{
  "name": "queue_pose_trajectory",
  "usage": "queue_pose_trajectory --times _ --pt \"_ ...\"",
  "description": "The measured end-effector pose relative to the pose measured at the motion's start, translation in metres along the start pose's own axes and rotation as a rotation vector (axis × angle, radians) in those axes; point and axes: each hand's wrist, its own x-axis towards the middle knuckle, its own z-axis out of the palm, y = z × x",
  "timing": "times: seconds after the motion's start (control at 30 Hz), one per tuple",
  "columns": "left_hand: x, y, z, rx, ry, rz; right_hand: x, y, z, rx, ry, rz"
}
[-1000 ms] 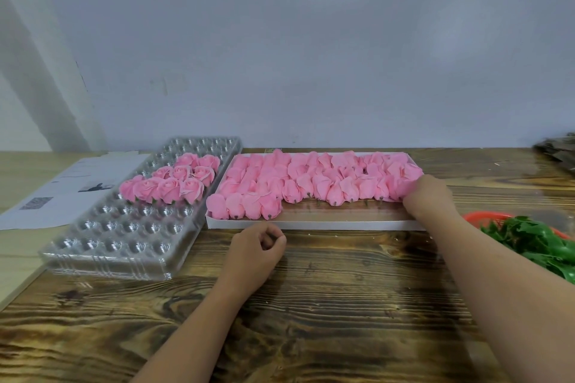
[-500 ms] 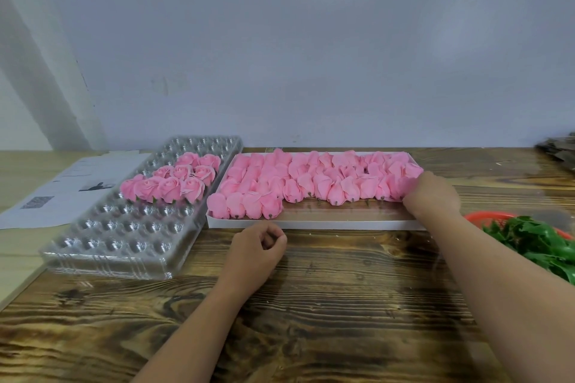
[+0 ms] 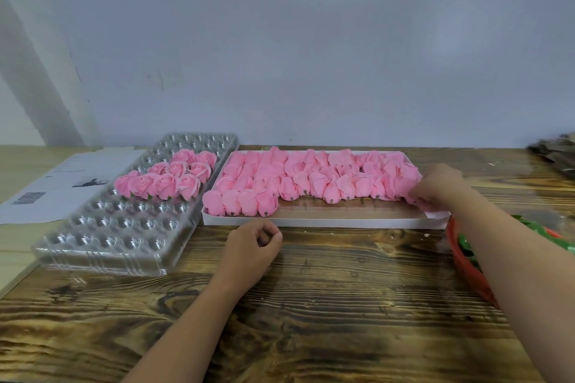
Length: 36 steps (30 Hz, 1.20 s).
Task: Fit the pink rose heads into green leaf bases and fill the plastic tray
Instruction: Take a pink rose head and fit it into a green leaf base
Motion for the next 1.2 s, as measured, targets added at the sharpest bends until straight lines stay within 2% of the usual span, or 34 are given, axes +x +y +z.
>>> queue_pose_trajectory --times 0.17,0.37,0.63,1.2 --pt "-0.001 0.000 0.000 -0.003 0.002 -0.002 -0.002 -0.001 0.012 -0.057 0.037 -0.019" --pt "-0.001 0.002 -0.001 -0.002 -0.010 -0.001 0.006 -0.006 0.019 0.032 0.064 -0.010" --pt "-0.001 0.002 -0.001 0.010 -0.011 0.000 0.006 -0.006 0.031 -0.001 0.192 -0.012" --pt "-0.001 0.003 -0.001 -0.007 -0.017 -0.017 0.007 -0.007 0.040 0.017 0.246 -0.033"
